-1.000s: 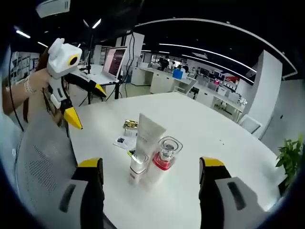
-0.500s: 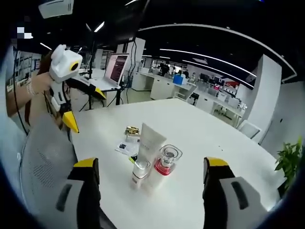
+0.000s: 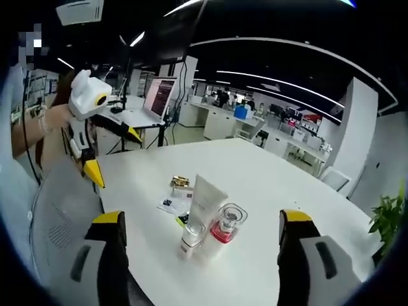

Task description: Arrange the skincare products in the storage area until every visible bottle or jar stands upright without overlapping.

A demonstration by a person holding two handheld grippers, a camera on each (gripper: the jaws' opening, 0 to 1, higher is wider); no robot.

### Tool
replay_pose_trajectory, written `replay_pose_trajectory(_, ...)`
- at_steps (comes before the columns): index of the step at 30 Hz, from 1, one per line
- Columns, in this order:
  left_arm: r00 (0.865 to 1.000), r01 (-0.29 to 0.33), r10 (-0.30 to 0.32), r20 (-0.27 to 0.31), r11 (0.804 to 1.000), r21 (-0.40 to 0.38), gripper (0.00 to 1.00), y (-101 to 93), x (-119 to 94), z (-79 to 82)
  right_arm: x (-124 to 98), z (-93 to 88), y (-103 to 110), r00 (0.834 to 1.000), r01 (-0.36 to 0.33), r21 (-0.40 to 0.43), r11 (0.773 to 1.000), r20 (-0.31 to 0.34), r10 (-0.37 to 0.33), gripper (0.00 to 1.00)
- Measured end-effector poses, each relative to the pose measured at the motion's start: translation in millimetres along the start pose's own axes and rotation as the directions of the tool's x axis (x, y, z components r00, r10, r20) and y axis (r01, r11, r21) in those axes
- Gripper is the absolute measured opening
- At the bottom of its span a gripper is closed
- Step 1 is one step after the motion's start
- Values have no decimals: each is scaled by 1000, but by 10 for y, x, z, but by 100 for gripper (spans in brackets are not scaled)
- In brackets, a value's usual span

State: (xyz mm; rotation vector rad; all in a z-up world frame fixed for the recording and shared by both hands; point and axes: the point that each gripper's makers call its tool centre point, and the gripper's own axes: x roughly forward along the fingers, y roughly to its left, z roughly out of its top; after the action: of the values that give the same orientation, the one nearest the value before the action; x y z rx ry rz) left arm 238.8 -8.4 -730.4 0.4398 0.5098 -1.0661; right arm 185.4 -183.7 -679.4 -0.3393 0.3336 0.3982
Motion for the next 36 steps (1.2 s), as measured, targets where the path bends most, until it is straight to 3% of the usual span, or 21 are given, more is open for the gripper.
replay_pose_trajectory(8,1000,-1,1,-2,1000,-10,97,67,61,-51,69,-46,-8,1000,-10,25,1000,-22,11,100)
replay_pose_trajectory(11,999,-38,38,-19,999,-4,97,166,100,-108,63,-32,-13,1000,-8,28,1000,-13,8,100)
replay_pose_trajectory(12,998,-65,65,-12,998,-13,97,215,118,-114,62,-27,-14,1000,-8,28,1000,-10,8,100)
replay_pose_trajectory(15,999,-50,48,-23,996,-73,94,219,167,-170,60,-14,-49,1000,1,29,1000,-2,-1,100)
replay_pose_trajectory(17,998,-51,48,-33,996,-73,94,251,209,-202,62,-16,-81,1000,10,29,1000,-1,-10,100)
replay_pose_trajectory(26,996,-11,9,-84,999,-32,76,391,483,-248,106,6,-146,1000,8,26,1000,9,-8,100)
replay_pose_trajectory(31,998,3,-2,-60,1000,18,58,445,621,-150,69,17,-105,1000,16,31,999,20,-17,100)
replay_pose_trajectory(36,994,14,-10,-107,999,43,54,539,795,-196,82,-15,-89,1000,27,30,999,9,-27,100)
